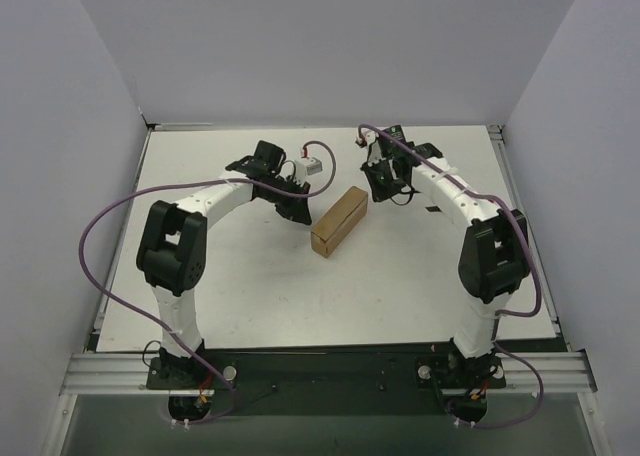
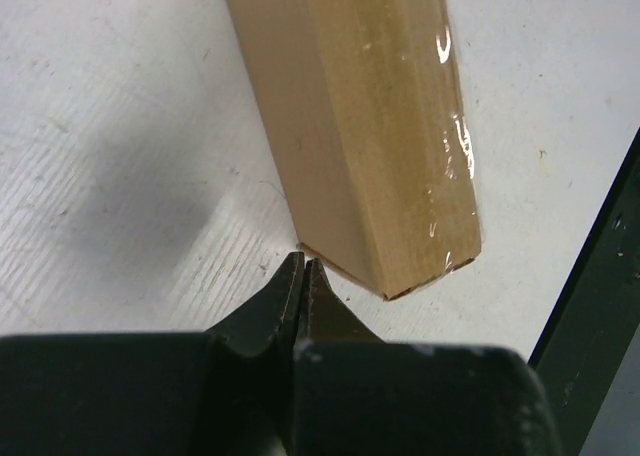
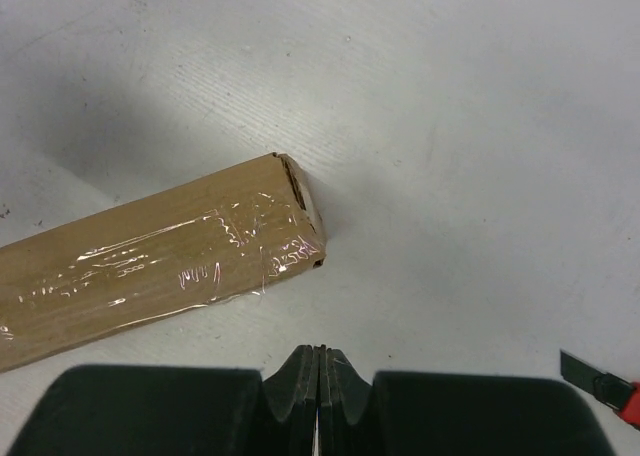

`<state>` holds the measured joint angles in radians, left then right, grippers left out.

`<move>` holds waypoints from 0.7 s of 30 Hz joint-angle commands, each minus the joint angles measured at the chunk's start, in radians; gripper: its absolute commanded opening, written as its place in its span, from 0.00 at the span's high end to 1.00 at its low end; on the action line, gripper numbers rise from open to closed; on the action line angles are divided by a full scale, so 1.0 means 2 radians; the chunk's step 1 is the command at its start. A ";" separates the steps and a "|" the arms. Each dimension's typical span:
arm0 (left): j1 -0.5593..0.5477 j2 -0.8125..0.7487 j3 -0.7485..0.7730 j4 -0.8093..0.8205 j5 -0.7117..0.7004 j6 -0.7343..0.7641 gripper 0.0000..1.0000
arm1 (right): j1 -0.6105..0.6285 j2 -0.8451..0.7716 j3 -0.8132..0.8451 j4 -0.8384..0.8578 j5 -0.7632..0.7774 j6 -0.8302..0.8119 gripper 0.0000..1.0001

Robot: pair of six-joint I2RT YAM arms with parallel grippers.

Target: Unpack the express box

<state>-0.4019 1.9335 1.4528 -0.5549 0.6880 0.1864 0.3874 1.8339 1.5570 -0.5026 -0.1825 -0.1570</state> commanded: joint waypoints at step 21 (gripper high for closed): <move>0.023 -0.090 0.027 -0.018 0.016 0.065 0.84 | 0.036 0.029 0.049 0.000 0.028 0.019 1.00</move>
<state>-0.3584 1.8465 1.4322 -0.6346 0.6765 0.2996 0.4717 1.9965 1.6730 -0.4889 -0.1661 -0.1081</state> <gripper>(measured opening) 0.176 0.024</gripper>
